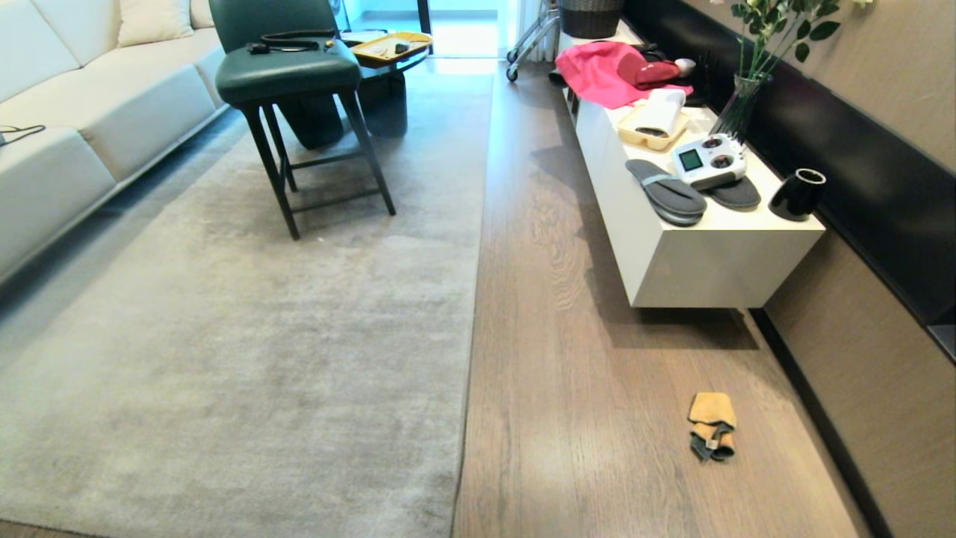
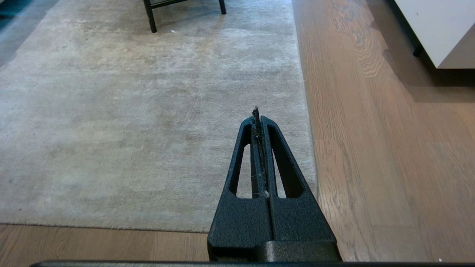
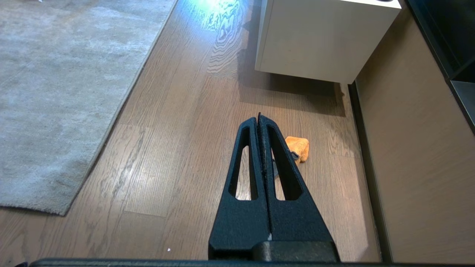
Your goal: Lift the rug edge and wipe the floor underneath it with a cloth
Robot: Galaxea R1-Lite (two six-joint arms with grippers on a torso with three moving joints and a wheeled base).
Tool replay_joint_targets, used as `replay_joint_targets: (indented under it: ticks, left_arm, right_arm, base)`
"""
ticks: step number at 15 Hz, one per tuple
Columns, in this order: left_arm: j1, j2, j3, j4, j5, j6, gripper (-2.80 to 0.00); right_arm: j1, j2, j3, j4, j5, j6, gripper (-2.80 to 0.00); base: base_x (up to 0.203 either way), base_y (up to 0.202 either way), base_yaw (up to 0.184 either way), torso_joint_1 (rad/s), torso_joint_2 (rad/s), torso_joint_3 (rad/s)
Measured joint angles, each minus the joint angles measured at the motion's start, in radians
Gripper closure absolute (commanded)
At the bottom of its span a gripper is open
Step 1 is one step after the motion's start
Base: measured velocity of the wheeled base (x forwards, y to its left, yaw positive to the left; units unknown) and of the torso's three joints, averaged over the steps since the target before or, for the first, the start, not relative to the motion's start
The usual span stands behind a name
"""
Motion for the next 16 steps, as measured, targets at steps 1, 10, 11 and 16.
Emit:
replay_joint_targets:
  ticks: [1, 10, 11, 16]
  left_arm:
    - [0.000, 0.000, 0.000, 0.000, 0.000, 0.000, 0.00]
    - [0.000, 0.000, 0.000, 0.000, 0.000, -0.001, 0.00]
    - [0.000, 0.000, 0.000, 0.000, 0.000, 0.000, 0.00]
    - [0.000, 0.000, 0.000, 0.000, -0.001, 0.000, 0.00]
  right_arm:
    - [0.000, 0.000, 0.000, 0.000, 0.000, 0.000, 0.00]
    - [0.000, 0.000, 0.000, 0.000, 0.000, 0.000, 0.00]
    - [0.000, 0.000, 0.000, 0.000, 0.000, -0.001, 0.00]
    - [0.000, 0.000, 0.000, 0.000, 0.000, 0.000, 0.00]
  base:
    - [0.000, 0.000, 0.000, 0.000, 0.00, 0.000]
    - [0.000, 0.000, 0.000, 0.000, 0.00, 0.000]
    - [0.000, 0.000, 0.000, 0.000, 0.00, 0.000]
    - [0.000, 0.000, 0.000, 0.000, 0.00, 0.000]
